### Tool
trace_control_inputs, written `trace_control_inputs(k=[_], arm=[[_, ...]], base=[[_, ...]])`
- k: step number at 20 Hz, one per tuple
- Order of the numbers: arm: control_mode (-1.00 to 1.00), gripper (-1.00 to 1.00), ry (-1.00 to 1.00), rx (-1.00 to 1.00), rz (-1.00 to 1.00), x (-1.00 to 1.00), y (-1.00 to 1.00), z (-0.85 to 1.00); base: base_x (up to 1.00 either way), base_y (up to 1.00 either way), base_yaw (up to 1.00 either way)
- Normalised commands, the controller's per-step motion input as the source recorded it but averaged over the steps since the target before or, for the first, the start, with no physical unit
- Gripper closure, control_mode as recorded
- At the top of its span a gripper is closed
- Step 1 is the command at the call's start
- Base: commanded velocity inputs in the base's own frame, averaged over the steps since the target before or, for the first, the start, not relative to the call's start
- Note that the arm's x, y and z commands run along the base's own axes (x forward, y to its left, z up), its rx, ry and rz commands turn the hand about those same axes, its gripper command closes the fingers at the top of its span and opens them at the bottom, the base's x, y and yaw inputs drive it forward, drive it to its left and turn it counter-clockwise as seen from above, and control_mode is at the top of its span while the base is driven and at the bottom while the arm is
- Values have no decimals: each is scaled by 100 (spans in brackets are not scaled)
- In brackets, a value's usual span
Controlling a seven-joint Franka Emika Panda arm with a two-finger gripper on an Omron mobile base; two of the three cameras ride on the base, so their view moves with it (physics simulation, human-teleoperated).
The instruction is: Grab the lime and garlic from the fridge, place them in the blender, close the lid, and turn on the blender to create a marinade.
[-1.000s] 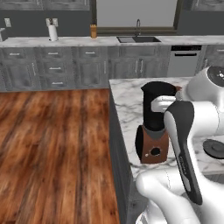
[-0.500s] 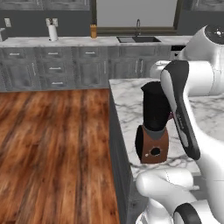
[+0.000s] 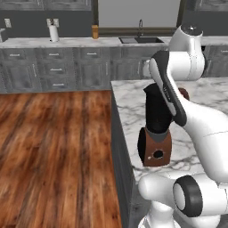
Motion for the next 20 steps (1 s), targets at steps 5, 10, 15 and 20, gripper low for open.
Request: trace_control_inputs(k=[5,10,15,20], arm=[[-100,100,11,0,0,48,0,-65],[-100,100,9,0,1,21,0,-62],[-100,100,10,2,2,8,-4,-55],[-100,100,8,3,4,-2,-2,-60]], base=[[0,0,0],[0,0,0],[0,0,0],[0,0,0]])
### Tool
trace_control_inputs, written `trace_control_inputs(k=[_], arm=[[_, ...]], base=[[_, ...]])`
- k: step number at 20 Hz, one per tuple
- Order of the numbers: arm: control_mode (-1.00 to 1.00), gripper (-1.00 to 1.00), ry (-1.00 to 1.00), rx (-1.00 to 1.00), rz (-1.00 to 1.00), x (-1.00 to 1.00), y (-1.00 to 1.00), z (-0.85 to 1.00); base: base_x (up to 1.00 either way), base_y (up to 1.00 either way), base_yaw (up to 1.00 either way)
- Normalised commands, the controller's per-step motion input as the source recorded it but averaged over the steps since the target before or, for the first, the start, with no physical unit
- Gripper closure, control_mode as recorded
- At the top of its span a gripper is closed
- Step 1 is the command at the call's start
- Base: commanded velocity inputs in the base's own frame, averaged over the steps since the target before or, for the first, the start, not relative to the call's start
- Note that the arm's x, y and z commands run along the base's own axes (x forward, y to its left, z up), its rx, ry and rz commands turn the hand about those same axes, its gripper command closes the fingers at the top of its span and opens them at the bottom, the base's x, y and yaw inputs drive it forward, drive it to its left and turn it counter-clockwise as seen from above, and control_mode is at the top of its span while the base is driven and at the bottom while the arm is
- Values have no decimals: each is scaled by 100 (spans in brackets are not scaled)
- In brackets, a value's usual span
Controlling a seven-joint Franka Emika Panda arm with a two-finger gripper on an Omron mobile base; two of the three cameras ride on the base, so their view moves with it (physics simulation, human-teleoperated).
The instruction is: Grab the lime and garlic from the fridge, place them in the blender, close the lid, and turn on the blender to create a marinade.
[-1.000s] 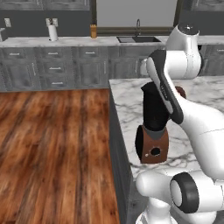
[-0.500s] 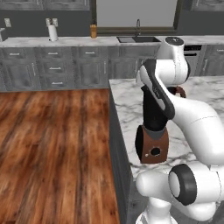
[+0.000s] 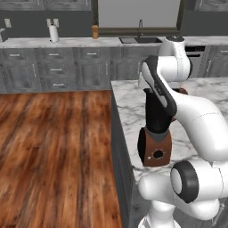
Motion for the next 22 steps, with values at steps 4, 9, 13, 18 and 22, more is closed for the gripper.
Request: trace_control_inputs(k=[4,9,13,18,22], arm=[[-100,100,5,2,6,-20,0,-72],[-100,-100,0,0,4,-24,1,-64],[-100,-100,0,0,1,-9,0,-26],[-100,-100,0,0,0,-7,0,-1],[-100,-100,-6,0,0,-30,0,29]], base=[[0,0,0],[0,0,0],[0,0,0],[0,0,0],[0,0,0]])
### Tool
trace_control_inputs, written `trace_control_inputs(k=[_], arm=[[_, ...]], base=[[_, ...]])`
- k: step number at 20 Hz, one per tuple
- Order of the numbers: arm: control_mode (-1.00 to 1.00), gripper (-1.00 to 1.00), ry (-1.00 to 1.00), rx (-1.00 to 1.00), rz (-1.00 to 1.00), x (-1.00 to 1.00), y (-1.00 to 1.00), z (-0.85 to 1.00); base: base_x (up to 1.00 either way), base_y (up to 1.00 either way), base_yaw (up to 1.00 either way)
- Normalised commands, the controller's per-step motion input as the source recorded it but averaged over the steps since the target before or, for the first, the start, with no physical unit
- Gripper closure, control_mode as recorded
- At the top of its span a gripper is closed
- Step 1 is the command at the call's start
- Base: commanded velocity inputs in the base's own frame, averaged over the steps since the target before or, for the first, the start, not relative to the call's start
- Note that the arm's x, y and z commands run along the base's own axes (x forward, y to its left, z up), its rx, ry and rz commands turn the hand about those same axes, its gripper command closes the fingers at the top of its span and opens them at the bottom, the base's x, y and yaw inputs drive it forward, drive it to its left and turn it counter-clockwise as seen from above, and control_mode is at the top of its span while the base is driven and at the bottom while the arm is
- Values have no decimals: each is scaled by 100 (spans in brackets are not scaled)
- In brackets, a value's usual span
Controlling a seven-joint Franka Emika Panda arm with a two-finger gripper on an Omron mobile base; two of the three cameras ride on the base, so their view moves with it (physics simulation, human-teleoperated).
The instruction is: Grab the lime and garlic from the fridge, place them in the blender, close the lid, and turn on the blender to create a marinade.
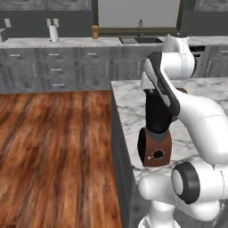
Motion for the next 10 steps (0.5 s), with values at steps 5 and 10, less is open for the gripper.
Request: trace_control_inputs(k=[5,10], arm=[[-100,-100,-23,0,1,-92,0,61],[-100,-100,-25,0,0,-100,0,-1]], base=[[0,0,0],[0,0,0]])
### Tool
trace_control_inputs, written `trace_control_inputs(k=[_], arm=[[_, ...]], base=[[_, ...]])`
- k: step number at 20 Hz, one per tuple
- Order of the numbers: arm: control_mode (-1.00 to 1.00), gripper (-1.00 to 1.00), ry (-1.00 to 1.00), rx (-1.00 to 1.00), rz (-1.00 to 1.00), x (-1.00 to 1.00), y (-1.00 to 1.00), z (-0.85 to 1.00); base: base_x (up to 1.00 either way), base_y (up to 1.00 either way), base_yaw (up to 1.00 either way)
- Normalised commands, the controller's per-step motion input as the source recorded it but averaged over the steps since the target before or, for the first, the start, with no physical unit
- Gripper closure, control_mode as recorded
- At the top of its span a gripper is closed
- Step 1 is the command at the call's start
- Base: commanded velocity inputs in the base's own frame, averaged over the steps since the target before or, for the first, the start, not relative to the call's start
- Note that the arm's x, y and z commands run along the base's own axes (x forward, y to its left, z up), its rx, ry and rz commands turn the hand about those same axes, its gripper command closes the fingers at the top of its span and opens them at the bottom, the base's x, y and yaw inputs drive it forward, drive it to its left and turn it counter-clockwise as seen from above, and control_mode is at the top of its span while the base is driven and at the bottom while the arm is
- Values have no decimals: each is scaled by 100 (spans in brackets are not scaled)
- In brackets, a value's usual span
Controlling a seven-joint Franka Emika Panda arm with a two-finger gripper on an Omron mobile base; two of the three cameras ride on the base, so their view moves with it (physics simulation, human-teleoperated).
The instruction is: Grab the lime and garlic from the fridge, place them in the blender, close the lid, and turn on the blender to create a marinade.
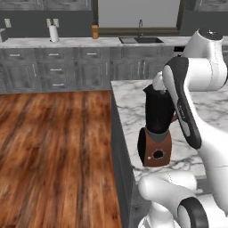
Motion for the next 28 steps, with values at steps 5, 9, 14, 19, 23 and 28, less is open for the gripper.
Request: trace_control_inputs(k=[5,9,14,19,23,28], arm=[[-100,-100,-23,0,0,-100,0,-35],[-100,-100,-6,0,0,-100,6,-52],[-100,-100,0,0,0,-22,4,-9],[-100,-100,-6,3,-10,-46,-15,1],[100,-100,-4,1,-8,-24,-8,4],[100,-100,0,0,0,0,0,0]], base=[[0,0,0],[0,0,0],[0,0,0],[0,0,0],[-74,-37,-32],[-67,-52,-63]])
